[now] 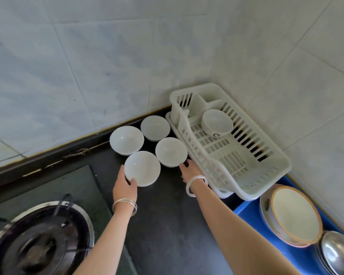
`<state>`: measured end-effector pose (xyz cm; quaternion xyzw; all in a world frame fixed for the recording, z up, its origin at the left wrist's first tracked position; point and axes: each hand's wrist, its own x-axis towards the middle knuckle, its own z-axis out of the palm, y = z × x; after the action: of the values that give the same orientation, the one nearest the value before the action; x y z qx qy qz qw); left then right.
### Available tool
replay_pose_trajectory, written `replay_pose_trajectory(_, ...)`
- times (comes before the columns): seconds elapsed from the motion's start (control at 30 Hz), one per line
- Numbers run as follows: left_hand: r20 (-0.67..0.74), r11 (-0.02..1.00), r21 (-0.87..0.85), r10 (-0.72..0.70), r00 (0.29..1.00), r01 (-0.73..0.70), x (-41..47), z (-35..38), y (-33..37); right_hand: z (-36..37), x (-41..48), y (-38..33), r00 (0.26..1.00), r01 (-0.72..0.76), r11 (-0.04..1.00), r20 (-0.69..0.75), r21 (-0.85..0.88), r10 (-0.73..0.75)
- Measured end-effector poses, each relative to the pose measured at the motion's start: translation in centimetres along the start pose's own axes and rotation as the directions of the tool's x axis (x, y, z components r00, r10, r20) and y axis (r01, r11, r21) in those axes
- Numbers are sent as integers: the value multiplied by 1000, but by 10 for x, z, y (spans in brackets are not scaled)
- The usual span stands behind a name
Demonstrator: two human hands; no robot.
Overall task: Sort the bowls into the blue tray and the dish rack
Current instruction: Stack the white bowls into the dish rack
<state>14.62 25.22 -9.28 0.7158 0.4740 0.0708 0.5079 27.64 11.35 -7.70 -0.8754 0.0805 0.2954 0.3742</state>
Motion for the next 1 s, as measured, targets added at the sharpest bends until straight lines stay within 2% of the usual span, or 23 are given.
replay_pose_trajectory(0.07,34,994,-93,-51,998,54,2,0,-3,5,6,-2,996,-88,970,52,225,78)
replay_pose_trajectory(0.17,43,985,-156,-69,997,75,4,0,-6,7,14,-7,983,-180,843,111,507,144)
replay_pose_trajectory(0.23,50,982,-171,-70,996,78,5,0,-6,7,16,-8,982,-186,779,98,599,159)
replay_pose_trajectory(0.3,56,979,-186,-71,996,80,6,-1,-6,4,14,-9,986,-156,769,58,620,153)
replay_pose_trajectory(0.43,77,975,-209,-66,995,80,8,-3,-8,-4,2,-10,995,-60,786,-30,616,99)
replay_pose_trajectory(0.63,96,962,-262,-52,994,75,12,-5,-12,-18,-30,-32,997,66,847,-58,528,-42)
replay_pose_trajectory(0.83,130,843,-490,-181,975,222,11,-10,-9,2,-44,-44,997,76,947,-19,311,-74)
replay_pose_trajectory(1.0,160,797,-551,-187,969,245,13,-14,-5,24,-44,-47,998,64,987,-30,147,-60)
